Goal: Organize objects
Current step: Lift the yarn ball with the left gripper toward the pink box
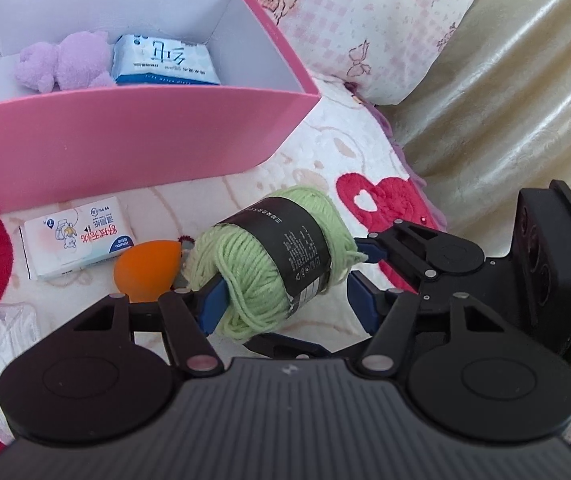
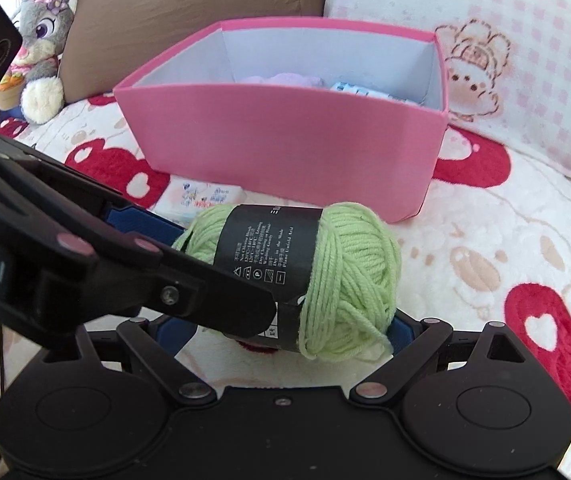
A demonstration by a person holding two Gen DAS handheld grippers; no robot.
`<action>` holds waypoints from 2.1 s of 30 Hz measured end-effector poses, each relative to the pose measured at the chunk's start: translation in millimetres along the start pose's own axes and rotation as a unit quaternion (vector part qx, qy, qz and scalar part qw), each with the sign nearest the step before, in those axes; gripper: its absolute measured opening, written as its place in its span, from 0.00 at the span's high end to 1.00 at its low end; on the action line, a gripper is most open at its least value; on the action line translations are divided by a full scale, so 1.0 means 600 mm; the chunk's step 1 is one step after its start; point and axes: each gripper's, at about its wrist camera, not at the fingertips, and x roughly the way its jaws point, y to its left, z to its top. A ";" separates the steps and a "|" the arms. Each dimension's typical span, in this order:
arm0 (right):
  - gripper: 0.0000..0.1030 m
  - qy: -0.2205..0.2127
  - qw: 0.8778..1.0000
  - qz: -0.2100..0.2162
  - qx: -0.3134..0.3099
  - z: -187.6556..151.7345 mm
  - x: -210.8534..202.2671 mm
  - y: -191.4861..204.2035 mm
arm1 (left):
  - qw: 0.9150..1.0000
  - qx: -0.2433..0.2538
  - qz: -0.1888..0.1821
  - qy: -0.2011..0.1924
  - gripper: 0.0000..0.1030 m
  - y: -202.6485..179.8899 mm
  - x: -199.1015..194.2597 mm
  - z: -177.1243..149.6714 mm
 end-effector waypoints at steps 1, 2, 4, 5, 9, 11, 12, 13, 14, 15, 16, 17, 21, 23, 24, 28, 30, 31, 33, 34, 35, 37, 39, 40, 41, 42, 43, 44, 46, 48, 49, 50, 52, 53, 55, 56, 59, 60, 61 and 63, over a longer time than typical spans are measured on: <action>0.07 -0.003 1.000 -0.003 0.001 0.001 -0.004 0.002 | 1.000 -0.001 -0.004 -0.004 0.41 0.000 -0.005 0.000; 0.07 -0.006 1.000 -0.006 0.001 0.003 -0.008 0.004 | 1.000 -0.003 -0.008 -0.007 0.41 0.001 -0.009 0.001; 0.07 -0.009 1.000 -0.009 0.000 0.005 -0.017 0.008 | 1.000 -0.007 -0.014 -0.008 0.42 0.001 -0.017 0.002; 0.07 -0.011 1.000 -0.009 0.000 0.006 -0.021 0.009 | 1.000 -0.007 -0.017 -0.009 0.42 0.000 -0.022 0.002; 0.07 -0.018 1.000 -0.010 -0.003 0.009 -0.040 0.021 | 1.000 0.000 -0.020 -0.010 0.42 -0.010 -0.043 0.001; 0.07 -0.020 1.000 -0.011 -0.003 0.009 -0.052 0.027 | 1.000 0.003 -0.025 -0.008 0.42 -0.016 -0.055 0.000; 0.07 -0.021 1.000 -0.011 -0.003 0.008 -0.058 0.030 | 1.000 0.003 -0.028 -0.007 0.42 -0.018 -0.060 -0.002; 0.07 -0.022 1.000 -0.013 -0.003 0.007 -0.066 0.033 | 0.999 0.001 -0.036 -0.008 0.42 -0.019 -0.065 -0.003; 0.07 -0.021 1.000 -0.016 -0.003 0.006 -0.073 0.036 | 0.999 -0.003 -0.044 -0.008 0.42 -0.020 -0.070 -0.005; 0.07 -0.021 1.000 -0.017 -0.003 0.005 -0.083 0.039 | 0.999 -0.004 -0.050 -0.007 0.42 -0.022 -0.075 -0.006; 0.07 -0.022 1.000 -0.017 -0.002 0.004 -0.093 0.042 | 0.998 -0.001 -0.055 -0.006 0.42 -0.026 -0.080 -0.008; 0.07 -0.024 1.000 -0.018 -0.001 0.004 -0.100 0.043 | 0.998 0.003 -0.060 -0.007 0.42 -0.030 -0.086 -0.010; 0.07 -0.035 0.999 -0.023 0.000 0.003 -0.132 0.052 | 0.997 0.026 -0.068 -0.011 0.42 -0.053 -0.112 -0.012; 0.07 -0.042 0.999 -0.025 0.007 0.002 -0.147 0.058 | 0.997 0.034 -0.069 -0.014 0.42 -0.063 -0.127 -0.011; 0.07 -0.045 0.999 -0.026 0.011 0.003 -0.154 0.061 | 0.997 0.036 -0.069 -0.017 0.42 -0.068 -0.134 -0.011; 0.07 -0.052 0.998 -0.039 0.007 0.015 -0.181 0.088 | 0.997 0.054 -0.059 -0.010 0.42 -0.084 -0.164 -0.006; 0.07 -0.058 0.997 -0.045 -0.001 0.022 -0.192 0.104 | 0.997 0.061 -0.054 -0.012 0.42 -0.089 -0.183 -0.006; 0.07 -0.060 0.997 -0.047 -0.004 0.026 -0.197 0.110 | 0.997 0.062 -0.053 -0.015 0.42 -0.089 -0.195 -0.007; 0.07 -0.063 0.997 -0.049 -0.011 0.032 -0.208 0.125 | 0.996 0.062 -0.052 -0.021 0.42 -0.089 -0.215 -0.009; 0.07 -0.064 0.997 -0.050 -0.014 0.036 -0.213 0.132 | 0.996 0.062 -0.051 -0.023 0.42 -0.089 -0.225 -0.011; 0.07 -0.065 0.997 -0.050 -0.016 0.039 -0.218 0.139 | 0.996 0.064 -0.050 -0.025 0.42 -0.088 -0.234 -0.014; 0.07 -0.064 0.997 -0.048 -0.017 0.044 -0.225 0.151 | 0.996 0.068 -0.046 -0.029 0.42 -0.089 -0.249 -0.019; 0.07 -0.059 0.997 -0.044 -0.011 0.051 -0.230 0.162 | 0.996 0.070 -0.043 -0.031 0.42 -0.088 -0.263 -0.024; 0.07 -0.056 0.998 -0.042 -0.007 0.054 -0.232 0.166 | 0.996 0.070 -0.041 -0.031 0.42 -0.088 -0.269 -0.025; 0.07 -0.053 0.998 -0.040 -0.002 0.057 -0.233 0.171 | 0.996 0.070 -0.041 -0.030 0.42 -0.087 -0.274 -0.025; 0.07 -0.049 0.998 -0.039 0.002 0.060 -0.234 0.175 | 0.996 0.069 -0.040 -0.029 0.42 -0.086 -0.279 -0.026; 0.07 -0.047 0.998 -0.039 0.005 0.061 -0.235 0.180 | 0.996 0.068 -0.040 -0.029 0.42 -0.085 -0.284 -0.026; 0.07 -0.047 0.998 -0.039 0.006 0.063 -0.236 0.184 | 0.996 0.068 -0.042 -0.030 0.42 -0.083 -0.288 -0.026; 0.07 -0.046 0.998 -0.040 0.006 0.066 -0.238 0.190 | 0.996 0.068 -0.043 -0.032 0.42 -0.080 -0.295 -0.027; 0.07 -0.046 0.998 -0.040 0.005 0.069 -0.240 0.194 | 0.996 0.069 -0.044 -0.033 0.42 -0.079 -0.299 -0.026; 0.07 -0.046 0.998 -0.040 0.006 0.071 -0.241 0.195 | 0.996 0.070 -0.044 -0.034 0.42 -0.079 -0.302 -0.025; 0.07 -0.047 0.998 -0.041 0.007 0.072 -0.242 0.196 | 0.996 0.071 -0.044 -0.036 0.42 -0.080 -0.303 -0.025; 0.07 -0.048 0.998 -0.043 0.011 0.074 -0.245 0.197 | 0.996 0.072 -0.045 -0.037 0.42 -0.081 -0.306 -0.022; 0.07 -0.048 0.998 -0.044 0.013 0.075 -0.246 0.197 | 0.996 0.073 -0.045 -0.036 0.42 -0.082 -0.306 -0.021; 0.07 -0.048 0.998 -0.046 0.014 0.078 -0.249 0.197 | 0.996 0.074 -0.046 -0.035 0.42 -0.085 -0.306 -0.017; 0.07 -0.048 0.998 -0.047 0.013 0.079 -0.250 0.197 | 0.996 0.075 -0.046 -0.034 0.42 -0.085 -0.307 -0.015; 0.07 -0.049 0.998 -0.049 0.014 0.084 -0.254 0.196 | 0.996 0.077 -0.044 -0.032 0.42 -0.089 -0.309 -0.008; 0.07 -0.049 0.997 -0.050 0.013 0.086 -0.255 0.196 | 0.996 0.077 -0.042 -0.031 0.42 -0.091 -0.310 -0.005; 0.07 -0.050 0.997 -0.050 0.012 0.090 -0.256 0.196 | 0.996 0.077 -0.040 -0.031 0.42 -0.092 -0.311 0.000; 0.07 -0.052 0.997 -0.050 0.009 0.098 -0.257 0.196 | 0.996 0.079 -0.034 -0.030 0.42 -0.095 -0.316 0.009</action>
